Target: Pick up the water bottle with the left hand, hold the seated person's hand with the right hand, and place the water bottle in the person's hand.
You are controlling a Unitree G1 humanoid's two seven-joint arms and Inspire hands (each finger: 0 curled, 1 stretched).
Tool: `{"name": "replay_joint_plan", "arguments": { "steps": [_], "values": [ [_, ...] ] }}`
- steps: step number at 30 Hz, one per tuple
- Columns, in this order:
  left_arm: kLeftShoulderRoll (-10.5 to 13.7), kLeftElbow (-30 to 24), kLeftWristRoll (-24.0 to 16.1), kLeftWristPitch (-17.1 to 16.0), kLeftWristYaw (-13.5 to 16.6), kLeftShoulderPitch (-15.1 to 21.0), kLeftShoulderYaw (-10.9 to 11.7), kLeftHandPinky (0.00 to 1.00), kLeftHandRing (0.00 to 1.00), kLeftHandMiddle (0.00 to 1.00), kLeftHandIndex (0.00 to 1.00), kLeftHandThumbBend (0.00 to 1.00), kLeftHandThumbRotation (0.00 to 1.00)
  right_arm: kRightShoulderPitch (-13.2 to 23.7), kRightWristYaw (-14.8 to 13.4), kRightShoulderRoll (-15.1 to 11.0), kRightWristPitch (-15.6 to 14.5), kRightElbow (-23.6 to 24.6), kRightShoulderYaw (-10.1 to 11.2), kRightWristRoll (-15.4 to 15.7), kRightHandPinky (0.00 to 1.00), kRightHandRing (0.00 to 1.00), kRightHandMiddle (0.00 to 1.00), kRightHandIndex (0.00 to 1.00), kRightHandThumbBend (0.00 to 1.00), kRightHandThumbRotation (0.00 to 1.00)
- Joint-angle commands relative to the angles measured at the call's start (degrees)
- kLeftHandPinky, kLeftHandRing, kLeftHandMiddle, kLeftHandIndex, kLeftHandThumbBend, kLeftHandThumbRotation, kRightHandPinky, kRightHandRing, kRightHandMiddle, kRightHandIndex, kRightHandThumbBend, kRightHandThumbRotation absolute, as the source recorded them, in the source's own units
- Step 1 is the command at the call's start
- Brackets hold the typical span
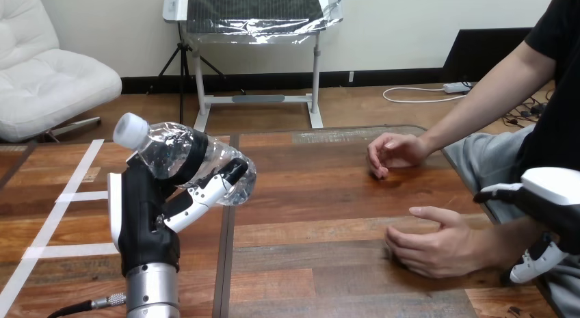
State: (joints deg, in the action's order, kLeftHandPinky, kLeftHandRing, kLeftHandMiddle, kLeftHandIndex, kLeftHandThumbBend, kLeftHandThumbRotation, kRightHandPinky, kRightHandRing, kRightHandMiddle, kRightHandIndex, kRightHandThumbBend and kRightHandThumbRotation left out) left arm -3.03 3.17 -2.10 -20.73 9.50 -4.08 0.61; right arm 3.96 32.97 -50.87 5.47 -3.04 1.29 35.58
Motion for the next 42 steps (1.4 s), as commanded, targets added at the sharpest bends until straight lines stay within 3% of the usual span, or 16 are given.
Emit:
{"name": "replay_joint_plan", "arguments": {
  "steps": [1, 12, 25, 36, 42],
  "values": [
    [-0.8, -3.7, 0.2, -1.2, -0.3, 2.7, -0.3, 0.39, 0.42, 0.47, 0.48, 0.62, 0.00, 7.0, 0.9, -2.9, 0.8, -1.7, -2.5, 1.6, 0.84, 0.91, 0.92, 0.88, 0.75, 0.00],
    [-0.8, -3.7, 1.1, -1.3, -1.0, 2.4, -0.1, 0.40, 0.43, 0.47, 0.48, 0.62, 0.00, 12.3, 1.2, -2.8, 2.6, -6.0, -7.5, 6.1, 0.84, 0.89, 0.91, 0.87, 0.76, 0.00],
    [-0.7, -3.5, 1.9, -1.7, -1.5, 2.3, 0.0, 0.40, 0.42, 0.47, 0.48, 0.62, 0.00, 16.6, 0.7, -2.1, 5.6, -9.9, -11.2, 8.7, 0.82, 0.88, 0.89, 0.85, 0.78, 0.00],
    [-0.8, -3.7, 2.1, -1.3, -1.7, 2.1, 0.0, 0.40, 0.42, 0.47, 0.49, 0.62, 0.00, 20.2, -1.3, -1.7, 10.4, -14.3, -14.4, 10.8, 0.80, 0.85, 0.86, 0.82, 0.80, 0.00],
    [-0.9, -3.7, 2.4, -1.2, -1.7, 2.0, 0.0, 0.40, 0.43, 0.47, 0.49, 0.62, 0.00, 22.3, -0.9, -1.0, 10.7, -16.7, -16.5, 12.6, 0.81, 0.84, 0.85, 0.81, 0.80, 0.00]
  ]
}}
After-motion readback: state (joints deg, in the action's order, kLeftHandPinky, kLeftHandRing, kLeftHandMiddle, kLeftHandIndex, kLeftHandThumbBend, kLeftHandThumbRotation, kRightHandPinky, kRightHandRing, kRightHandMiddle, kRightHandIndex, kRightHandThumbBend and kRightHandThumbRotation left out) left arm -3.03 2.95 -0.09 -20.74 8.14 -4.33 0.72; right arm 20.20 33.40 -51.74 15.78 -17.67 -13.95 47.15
